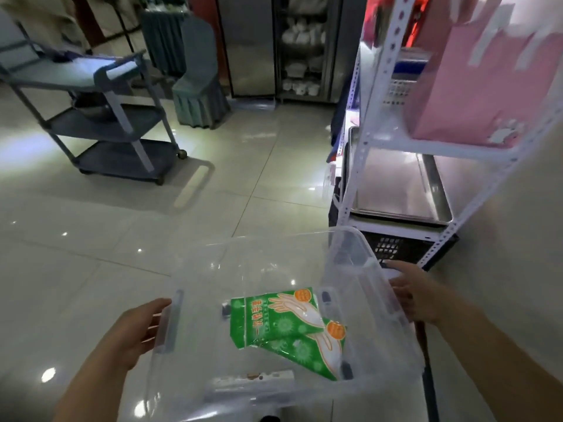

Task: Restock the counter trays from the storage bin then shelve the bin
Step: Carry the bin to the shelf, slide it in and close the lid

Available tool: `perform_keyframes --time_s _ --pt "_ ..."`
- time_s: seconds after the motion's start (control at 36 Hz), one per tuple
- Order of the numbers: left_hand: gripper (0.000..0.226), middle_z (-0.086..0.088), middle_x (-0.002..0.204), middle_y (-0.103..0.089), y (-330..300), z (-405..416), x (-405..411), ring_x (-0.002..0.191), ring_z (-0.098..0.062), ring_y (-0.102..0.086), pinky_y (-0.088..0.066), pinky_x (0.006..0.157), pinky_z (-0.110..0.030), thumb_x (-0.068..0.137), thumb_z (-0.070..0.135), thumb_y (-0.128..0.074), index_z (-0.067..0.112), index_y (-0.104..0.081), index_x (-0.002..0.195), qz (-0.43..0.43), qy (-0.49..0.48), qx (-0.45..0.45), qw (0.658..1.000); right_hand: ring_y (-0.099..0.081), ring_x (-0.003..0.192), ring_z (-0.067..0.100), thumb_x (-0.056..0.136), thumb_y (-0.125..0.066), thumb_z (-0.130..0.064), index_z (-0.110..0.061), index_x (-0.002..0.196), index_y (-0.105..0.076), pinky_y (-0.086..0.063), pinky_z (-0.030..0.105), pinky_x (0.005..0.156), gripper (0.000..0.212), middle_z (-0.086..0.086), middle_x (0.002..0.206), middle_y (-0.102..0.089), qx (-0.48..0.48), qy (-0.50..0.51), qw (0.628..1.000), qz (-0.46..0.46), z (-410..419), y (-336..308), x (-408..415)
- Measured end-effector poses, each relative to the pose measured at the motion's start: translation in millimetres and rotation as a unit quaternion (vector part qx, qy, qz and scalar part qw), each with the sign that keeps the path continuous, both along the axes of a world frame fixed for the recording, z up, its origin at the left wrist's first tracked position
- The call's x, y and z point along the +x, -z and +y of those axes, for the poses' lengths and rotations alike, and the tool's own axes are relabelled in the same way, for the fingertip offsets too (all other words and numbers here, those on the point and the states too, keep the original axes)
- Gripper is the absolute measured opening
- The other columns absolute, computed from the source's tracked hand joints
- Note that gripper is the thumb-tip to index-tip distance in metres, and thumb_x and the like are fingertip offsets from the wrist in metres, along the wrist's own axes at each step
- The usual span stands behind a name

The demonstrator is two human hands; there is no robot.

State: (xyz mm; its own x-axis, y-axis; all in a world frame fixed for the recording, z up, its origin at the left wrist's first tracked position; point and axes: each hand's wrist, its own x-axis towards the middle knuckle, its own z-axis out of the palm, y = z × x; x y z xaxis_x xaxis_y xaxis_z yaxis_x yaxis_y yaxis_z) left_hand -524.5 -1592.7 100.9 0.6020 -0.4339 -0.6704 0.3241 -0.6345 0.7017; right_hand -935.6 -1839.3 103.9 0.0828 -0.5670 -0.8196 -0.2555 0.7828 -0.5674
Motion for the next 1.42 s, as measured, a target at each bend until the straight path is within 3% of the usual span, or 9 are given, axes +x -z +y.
perform_keyframes --time_s 0.17,0.25,0.39,0.53,0.72,0.83,1.0,1.17,1.42 --pt "0.021 -0.02 0.092 -0.062 -10 -88 95 0.075 -0.033 -0.057 -0.046 0.064 -0.036 0.092 0.019 -0.06 0.002 -0.065 0.103 0.013 -0.01 -0.023 1.0 -0.062 0.092 0.033 0.081 -0.066 -0.047 -0.001 0.103 -0.067 -0.05 0.039 0.082 0.051 0.016 0.1 -0.068 -0.054 0.008 0.998 0.011 -76 -21 93" --pt "0.023 -0.017 0.086 -0.059 -11 -141 141 0.071 -0.031 -0.055 -0.043 0.061 -0.034 0.091 0.018 -0.061 0.001 -0.062 0.106 -0.005 -0.022 -0.029 0.999 -0.064 0.084 0.029 0.079 -0.068 -0.048 -0.004 0.101 -0.07 -0.05 0.033 0.071 0.049 0.014 0.095 -0.071 -0.071 0.012 0.997 0.01 -114 -26 135" --pt "0.018 -0.016 0.084 -0.06 -5 -228 209 0.071 -0.029 -0.055 -0.043 0.061 -0.034 0.09 0.019 -0.062 0.005 -0.063 0.101 0.01 -0.022 -0.035 0.999 -0.061 0.088 0.031 0.082 -0.065 -0.043 -0.005 0.104 -0.071 -0.046 0.039 0.082 0.044 0.015 0.096 -0.071 -0.07 0.055 0.996 -0.02 -180 -15 192" --pt "0.017 -0.015 0.086 -0.062 17 -326 270 0.074 -0.03 -0.056 -0.044 0.066 -0.036 0.09 0.02 -0.062 0.007 -0.063 0.1 0.016 -0.018 -0.015 1.0 -0.06 0.086 0.032 0.084 -0.067 -0.034 -0.001 0.104 -0.065 -0.05 0.039 0.075 0.039 0.016 0.096 -0.065 -0.07 0.087 0.993 -0.02 -268 11 256" --pt "0.018 -0.012 0.086 -0.058 24 -462 341 0.073 -0.027 -0.054 -0.045 0.066 -0.036 0.09 0.02 -0.063 0.008 -0.063 0.104 0.025 -0.022 0.025 0.999 -0.06 0.045 0.021 0.085 -0.066 -0.03 0.002 0.096 -0.067 -0.048 0.022 0.043 0.034 0.013 0.071 -0.063 -0.007 0.116 0.992 -0.048 -404 37 332" --pt "0.018 -0.01 0.088 -0.063 19 -535 388 0.075 -0.027 -0.058 -0.047 0.065 -0.037 0.089 0.019 -0.064 0.008 -0.064 0.103 0.023 -0.021 0.01 0.999 -0.06 0.037 0.017 0.084 -0.066 -0.029 -0.003 0.086 -0.067 -0.046 0.021 0.037 0.026 0.008 0.059 -0.066 -0.016 0.131 0.99 -0.058 -474 38 371" --pt "0.023 -0.014 0.092 -0.06 19 -639 440 0.075 -0.028 -0.056 -0.046 0.067 -0.037 0.092 0.019 -0.061 0.008 -0.059 0.111 0.024 -0.019 0.024 0.999 -0.064 0.066 0.026 0.079 -0.07 -0.033 -0.01 0.088 -0.07 -0.05 0.028 0.053 0.026 0.01 0.081 -0.069 -0.039 0.135 0.989 -0.044 -562 36 424" --pt "0.019 -0.012 0.088 -0.058 41 -774 499 0.076 -0.026 -0.055 -0.046 0.07 -0.038 0.093 0.015 -0.06 0.006 -0.059 0.109 0.037 0.034 0.023 0.998 -0.061 0.069 0.027 0.081 -0.067 -0.035 -0.008 0.091 -0.067 -0.049 0.031 0.059 0.03 0.011 0.082 -0.066 -0.033 0.188 0.982 -0.016 -648 57 469" --pt "0.006 -0.008 0.082 -0.05 57 -1010 569 0.069 -0.021 -0.049 -0.041 0.06 -0.031 0.09 0.017 -0.063 0.012 -0.061 0.089 0.058 0.188 0.038 0.98 -0.059 0.07 0.027 0.086 -0.061 -0.034 -0.006 0.086 -0.067 -0.047 0.033 0.062 0.028 0.01 0.08 -0.064 -0.025 0.33 0.944 0.0 -739 55 522"
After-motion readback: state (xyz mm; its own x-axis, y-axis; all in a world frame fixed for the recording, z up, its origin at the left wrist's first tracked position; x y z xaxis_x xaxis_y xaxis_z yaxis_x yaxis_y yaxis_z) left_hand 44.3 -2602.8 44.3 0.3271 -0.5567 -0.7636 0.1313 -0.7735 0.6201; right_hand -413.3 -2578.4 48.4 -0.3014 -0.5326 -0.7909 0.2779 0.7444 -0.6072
